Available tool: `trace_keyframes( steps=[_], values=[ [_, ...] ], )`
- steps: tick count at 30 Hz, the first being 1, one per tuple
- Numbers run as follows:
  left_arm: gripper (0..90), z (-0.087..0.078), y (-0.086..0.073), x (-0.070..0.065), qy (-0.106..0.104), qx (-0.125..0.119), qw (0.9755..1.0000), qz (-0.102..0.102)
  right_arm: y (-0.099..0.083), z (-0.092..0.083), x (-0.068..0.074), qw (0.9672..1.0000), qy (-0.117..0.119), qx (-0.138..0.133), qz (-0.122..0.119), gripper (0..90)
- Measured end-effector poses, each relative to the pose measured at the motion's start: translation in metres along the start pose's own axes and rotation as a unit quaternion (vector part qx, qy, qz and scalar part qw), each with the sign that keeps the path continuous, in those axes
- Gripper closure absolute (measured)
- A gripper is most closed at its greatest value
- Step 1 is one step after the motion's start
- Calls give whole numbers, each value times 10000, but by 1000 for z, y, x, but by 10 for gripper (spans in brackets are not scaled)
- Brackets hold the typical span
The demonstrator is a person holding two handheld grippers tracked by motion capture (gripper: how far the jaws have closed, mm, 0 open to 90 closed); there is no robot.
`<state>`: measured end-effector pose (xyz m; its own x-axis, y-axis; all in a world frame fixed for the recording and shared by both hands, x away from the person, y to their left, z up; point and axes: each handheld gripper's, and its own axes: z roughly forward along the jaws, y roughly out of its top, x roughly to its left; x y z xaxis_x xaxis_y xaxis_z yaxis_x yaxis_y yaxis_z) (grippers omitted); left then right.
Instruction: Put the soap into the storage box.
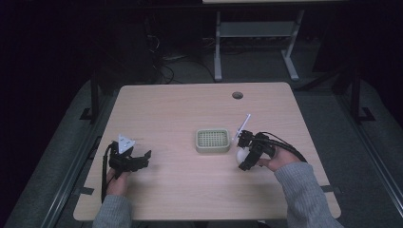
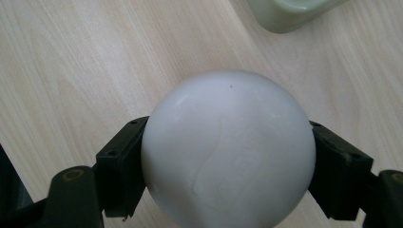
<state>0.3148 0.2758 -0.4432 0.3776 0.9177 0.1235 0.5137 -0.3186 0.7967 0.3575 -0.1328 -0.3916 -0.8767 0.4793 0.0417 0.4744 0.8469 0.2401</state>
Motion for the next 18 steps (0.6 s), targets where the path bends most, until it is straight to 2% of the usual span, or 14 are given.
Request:
trace_keyframes(
  steps=[18],
  values=[
    [148, 1, 1, 0, 5, -65, 10000, -11, 21, -9, -9, 10000, 21, -21, -79, 232]
  ],
)
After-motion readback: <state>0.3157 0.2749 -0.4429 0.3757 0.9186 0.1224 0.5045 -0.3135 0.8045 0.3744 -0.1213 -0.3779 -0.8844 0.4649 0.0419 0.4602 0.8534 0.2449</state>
